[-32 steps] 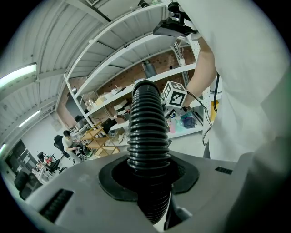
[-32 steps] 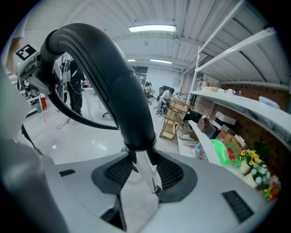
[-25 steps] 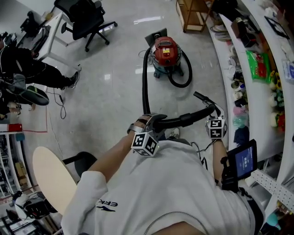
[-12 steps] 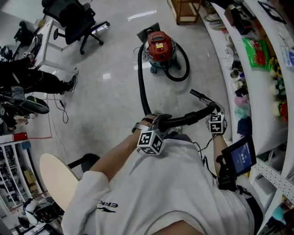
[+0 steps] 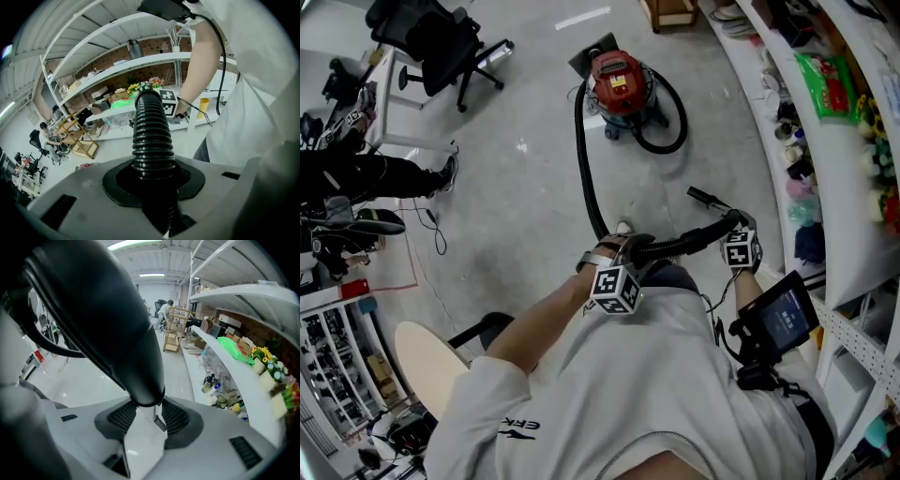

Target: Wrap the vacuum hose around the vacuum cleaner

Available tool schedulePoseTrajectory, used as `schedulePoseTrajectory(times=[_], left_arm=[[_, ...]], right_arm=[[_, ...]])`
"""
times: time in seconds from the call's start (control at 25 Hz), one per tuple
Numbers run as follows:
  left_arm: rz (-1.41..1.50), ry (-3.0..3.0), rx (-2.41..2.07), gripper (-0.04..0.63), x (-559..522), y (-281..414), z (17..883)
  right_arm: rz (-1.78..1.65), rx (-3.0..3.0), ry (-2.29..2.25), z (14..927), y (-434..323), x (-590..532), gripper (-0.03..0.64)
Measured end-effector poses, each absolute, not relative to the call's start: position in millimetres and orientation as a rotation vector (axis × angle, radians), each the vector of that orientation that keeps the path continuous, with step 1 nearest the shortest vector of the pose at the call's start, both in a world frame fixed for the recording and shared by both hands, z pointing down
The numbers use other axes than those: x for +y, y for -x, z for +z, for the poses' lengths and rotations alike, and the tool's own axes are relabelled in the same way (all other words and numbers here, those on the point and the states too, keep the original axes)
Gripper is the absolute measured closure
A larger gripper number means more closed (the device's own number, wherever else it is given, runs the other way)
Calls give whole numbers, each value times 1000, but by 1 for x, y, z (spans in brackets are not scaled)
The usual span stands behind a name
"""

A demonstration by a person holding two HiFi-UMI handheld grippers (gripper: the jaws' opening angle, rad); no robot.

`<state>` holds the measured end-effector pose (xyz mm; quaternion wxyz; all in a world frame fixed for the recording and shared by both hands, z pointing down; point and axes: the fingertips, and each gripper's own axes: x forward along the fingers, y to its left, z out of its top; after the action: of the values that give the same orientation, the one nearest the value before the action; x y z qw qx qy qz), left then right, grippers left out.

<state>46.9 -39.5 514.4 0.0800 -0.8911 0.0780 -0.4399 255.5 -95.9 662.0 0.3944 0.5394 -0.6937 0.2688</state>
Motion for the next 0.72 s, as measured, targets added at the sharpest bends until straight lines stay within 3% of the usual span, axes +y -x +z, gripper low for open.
schedulePoseTrajectory(times=[0.36, 0.72], left_arm=[[-1438, 2667, 119, 483, -25, -46, 562], [-1508, 2750, 54, 485, -27, -59, 582]], right_arm=[[778, -1655, -1303, 725, -259, -61, 446], [824, -1678, -1367, 709, -253, -72, 459]])
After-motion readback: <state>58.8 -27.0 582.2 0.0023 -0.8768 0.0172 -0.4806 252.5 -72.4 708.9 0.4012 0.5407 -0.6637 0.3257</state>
